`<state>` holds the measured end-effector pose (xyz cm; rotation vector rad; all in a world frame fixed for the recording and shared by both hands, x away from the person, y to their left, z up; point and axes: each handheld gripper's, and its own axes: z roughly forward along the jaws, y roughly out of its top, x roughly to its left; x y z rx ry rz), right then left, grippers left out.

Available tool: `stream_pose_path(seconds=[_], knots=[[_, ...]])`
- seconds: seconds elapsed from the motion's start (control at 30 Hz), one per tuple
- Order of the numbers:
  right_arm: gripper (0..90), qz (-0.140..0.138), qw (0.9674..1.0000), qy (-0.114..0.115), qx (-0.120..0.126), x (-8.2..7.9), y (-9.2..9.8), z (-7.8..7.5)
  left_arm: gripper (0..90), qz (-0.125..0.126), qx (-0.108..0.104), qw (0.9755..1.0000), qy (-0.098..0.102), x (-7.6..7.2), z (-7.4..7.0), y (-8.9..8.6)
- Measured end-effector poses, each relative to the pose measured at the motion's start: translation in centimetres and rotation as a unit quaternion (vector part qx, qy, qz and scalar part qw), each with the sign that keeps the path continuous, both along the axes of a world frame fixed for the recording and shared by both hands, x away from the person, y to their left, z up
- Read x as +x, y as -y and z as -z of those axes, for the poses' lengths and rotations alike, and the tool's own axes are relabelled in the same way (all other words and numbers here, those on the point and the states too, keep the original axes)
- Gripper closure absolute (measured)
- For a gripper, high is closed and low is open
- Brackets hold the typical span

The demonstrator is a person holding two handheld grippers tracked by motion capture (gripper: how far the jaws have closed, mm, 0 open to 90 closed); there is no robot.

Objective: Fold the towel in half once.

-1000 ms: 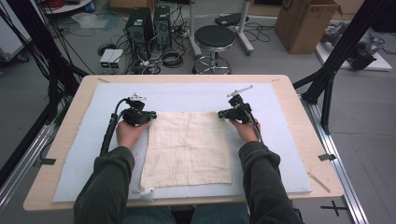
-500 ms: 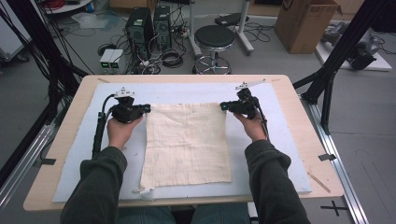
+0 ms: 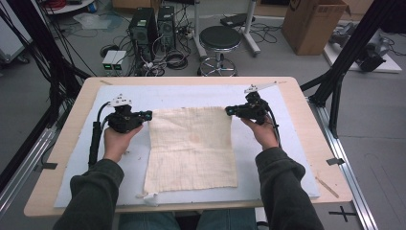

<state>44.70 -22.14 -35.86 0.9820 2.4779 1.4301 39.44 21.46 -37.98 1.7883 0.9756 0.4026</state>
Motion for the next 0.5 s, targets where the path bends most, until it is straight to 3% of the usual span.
stream_pose_path(seconds=[0.17,0.5], knots=[[84.9,-0.005,0.9998,0.005,0.017,-0.8,0.2,-0.6,86.5,0.009,-0.012,0.9998,0.008,-1.0,-0.2,-0.3],[84.9,-0.016,0.9994,0.014,0.026,-2.5,0.7,-1.1,86.5,0.024,-0.014,0.9995,0.016,-2.6,-0.4,-0.8]])
